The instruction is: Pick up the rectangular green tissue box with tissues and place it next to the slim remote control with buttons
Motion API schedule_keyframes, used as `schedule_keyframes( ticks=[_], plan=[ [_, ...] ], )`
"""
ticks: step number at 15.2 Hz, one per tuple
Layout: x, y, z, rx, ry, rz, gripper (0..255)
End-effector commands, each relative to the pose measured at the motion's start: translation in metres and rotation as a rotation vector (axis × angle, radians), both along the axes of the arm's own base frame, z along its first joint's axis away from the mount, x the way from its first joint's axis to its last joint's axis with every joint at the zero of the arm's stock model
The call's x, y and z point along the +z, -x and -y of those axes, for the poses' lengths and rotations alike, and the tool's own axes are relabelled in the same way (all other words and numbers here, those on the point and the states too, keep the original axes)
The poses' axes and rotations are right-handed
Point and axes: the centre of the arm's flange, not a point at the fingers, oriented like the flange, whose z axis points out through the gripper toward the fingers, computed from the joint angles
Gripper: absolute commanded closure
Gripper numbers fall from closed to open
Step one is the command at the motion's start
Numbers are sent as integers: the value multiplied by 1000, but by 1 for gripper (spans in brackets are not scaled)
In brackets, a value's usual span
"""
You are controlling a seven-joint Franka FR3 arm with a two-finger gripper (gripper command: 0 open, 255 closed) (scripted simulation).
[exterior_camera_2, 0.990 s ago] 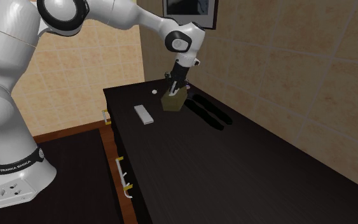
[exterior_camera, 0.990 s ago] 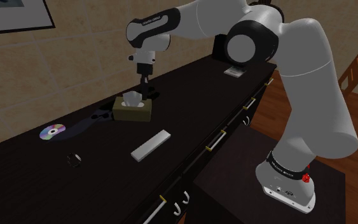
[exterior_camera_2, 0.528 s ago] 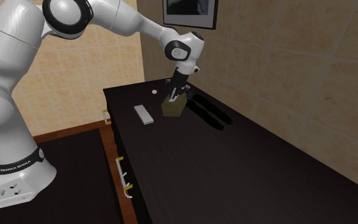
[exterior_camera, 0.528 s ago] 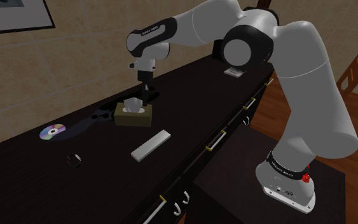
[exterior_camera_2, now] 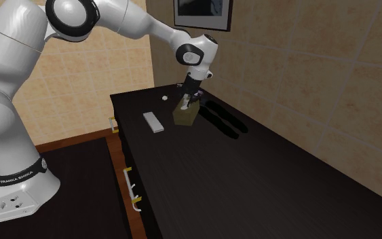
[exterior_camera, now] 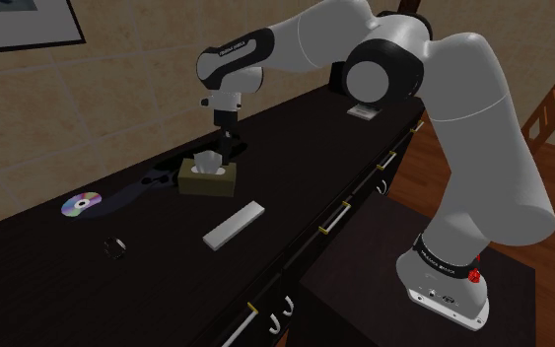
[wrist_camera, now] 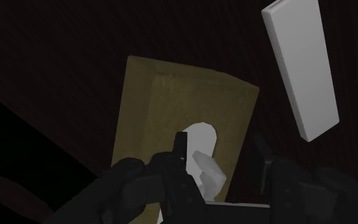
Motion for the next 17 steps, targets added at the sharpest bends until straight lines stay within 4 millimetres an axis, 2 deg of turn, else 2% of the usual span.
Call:
schedule_keyframes(
  ticks=[1, 5, 9, 17],
  plan=[
    [0, 0, 0, 0, 0, 0, 0],
    [0, 0, 0, 0, 0, 0, 0],
    [46, -11, 16, 0, 0, 0, 0],
    [46, -11, 16, 0, 0, 0, 0]
  ],
)
